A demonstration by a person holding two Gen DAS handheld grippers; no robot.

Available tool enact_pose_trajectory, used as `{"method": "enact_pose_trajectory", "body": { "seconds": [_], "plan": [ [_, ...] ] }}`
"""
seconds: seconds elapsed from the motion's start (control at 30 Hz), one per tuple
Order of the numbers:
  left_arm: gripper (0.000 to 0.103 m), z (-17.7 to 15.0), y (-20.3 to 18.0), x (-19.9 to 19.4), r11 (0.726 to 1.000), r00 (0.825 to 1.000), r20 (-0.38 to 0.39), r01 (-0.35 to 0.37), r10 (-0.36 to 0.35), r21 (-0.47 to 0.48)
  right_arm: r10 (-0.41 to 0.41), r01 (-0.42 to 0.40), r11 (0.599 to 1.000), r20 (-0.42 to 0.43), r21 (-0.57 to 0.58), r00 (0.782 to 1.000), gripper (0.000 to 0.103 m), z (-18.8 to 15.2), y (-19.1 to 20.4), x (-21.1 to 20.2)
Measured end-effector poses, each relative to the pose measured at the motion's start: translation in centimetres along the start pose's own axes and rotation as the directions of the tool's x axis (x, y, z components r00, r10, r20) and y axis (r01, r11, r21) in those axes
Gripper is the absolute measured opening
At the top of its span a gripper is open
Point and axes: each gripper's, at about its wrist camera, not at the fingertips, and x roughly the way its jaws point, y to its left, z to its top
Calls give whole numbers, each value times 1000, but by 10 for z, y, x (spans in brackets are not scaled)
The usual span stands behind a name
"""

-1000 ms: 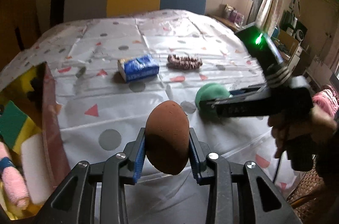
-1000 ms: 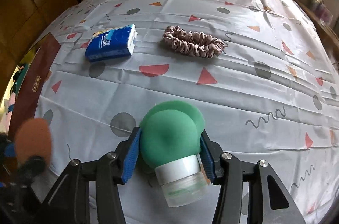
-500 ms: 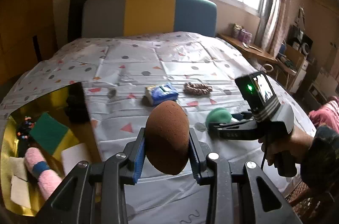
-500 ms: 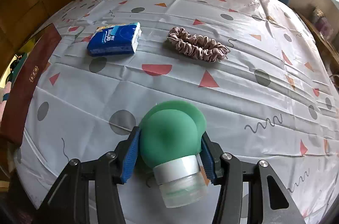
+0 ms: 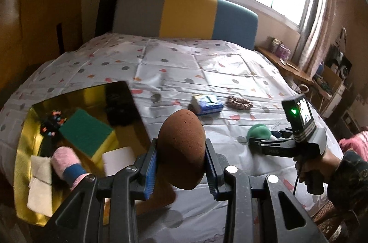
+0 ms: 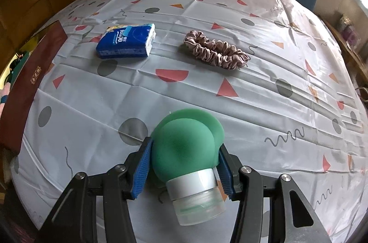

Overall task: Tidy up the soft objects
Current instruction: 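Carry the brown egg sponge into the tray and release it with the left tool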

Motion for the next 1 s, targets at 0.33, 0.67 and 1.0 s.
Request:
{"method": "enact_pose_trajectory", "body": {
  "seconds": [0.33, 0.67, 1.0],
  "plan": [
    [36, 13, 111, -5, 949, 999, -39, -37, 26, -314, -16, 16, 1000, 3, -22, 1000, 53, 1, 3, -1],
    [37, 41, 149, 61, 883, 992, -115, -11, -49, -469, -24, 25, 999, 4, -40, 1000, 53, 2, 5, -1],
    [45, 54, 159, 126, 820, 973, -204, -28, -109, -571, -28, 28, 999, 4, -45, 1000, 53, 1, 5, -1]
  ]
}}
